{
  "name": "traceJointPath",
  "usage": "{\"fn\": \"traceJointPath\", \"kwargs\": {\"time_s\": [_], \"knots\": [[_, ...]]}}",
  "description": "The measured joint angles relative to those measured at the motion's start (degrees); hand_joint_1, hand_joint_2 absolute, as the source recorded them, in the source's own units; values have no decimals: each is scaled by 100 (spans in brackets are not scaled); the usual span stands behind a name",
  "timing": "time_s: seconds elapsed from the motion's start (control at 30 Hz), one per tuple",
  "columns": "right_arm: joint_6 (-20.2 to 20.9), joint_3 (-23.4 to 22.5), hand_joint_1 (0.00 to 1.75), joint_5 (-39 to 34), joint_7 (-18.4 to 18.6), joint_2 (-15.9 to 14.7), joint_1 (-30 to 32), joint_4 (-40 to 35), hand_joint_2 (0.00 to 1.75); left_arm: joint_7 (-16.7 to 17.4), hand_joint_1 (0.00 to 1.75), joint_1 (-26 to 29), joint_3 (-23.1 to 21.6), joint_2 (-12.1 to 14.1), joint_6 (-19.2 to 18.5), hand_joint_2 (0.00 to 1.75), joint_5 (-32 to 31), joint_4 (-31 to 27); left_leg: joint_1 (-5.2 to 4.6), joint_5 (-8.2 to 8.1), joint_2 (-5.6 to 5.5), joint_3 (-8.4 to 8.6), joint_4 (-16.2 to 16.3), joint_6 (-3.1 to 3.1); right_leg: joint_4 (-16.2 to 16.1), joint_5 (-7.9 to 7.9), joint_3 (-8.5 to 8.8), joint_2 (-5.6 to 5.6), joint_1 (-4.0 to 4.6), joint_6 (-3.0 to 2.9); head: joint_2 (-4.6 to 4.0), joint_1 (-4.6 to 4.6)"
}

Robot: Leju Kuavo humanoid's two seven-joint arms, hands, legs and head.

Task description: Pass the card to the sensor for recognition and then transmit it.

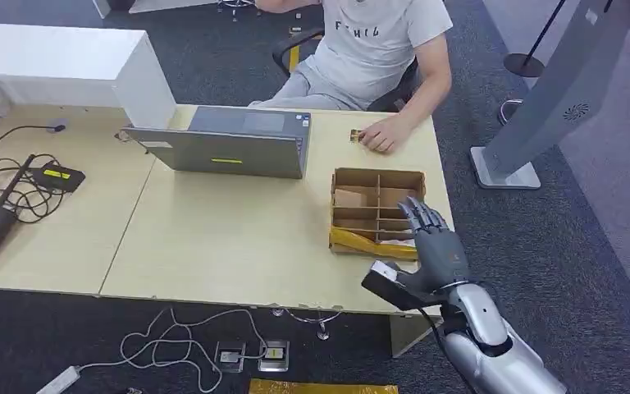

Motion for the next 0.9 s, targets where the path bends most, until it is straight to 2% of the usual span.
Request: {"fn": "traceJointPath", "kwargs": {"time_s": [0.9], "knots": [[57, 0, 0, 278, -28, 300, -293, 652, 175, -50, 0, -4, -133, 85, -59, 0, -46, 0, 0, 0, 0, 0, 0, 0, 0, 0, 0, 0, 0, 0, 0, -2]]}}
